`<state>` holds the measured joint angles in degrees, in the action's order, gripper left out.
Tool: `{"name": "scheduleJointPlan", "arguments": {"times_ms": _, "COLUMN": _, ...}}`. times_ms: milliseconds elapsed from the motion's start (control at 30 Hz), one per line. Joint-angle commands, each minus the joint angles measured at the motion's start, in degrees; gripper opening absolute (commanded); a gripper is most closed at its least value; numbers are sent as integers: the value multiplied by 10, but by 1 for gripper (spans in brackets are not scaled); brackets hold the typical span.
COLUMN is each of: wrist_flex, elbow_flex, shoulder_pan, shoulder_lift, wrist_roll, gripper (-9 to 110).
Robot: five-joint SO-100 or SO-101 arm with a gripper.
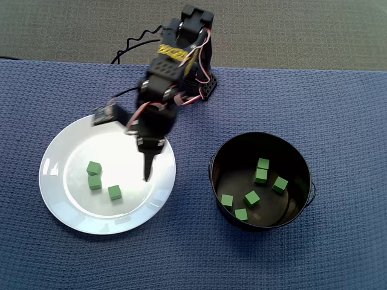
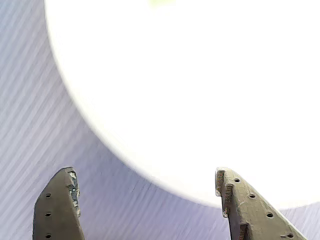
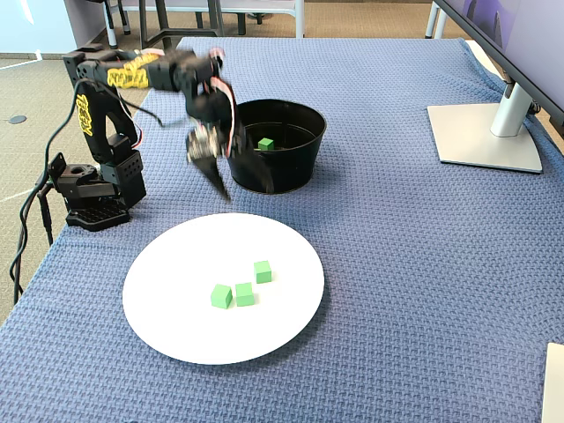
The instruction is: Pick up the green cubes from the white plate and place them in the black recipient
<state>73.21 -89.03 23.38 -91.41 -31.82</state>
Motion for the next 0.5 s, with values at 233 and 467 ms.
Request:
{"name": "scheduleJointPlan", "arguments": {"times_ms": 233, "wrist_flex": -101, "elbow_flex": 54, "shoulder_pan": 75, "shoulder_lift": 141, "wrist_roll": -198, "gripper": 33}}
{"name": "scheduleJointPlan", "arguments": {"times_ms": 467, "wrist_flex": -130, "elbow_flex": 112, "shoulder_pan": 90, "shoulder_lift": 236, "wrist_roll": -234, "gripper": 30}}
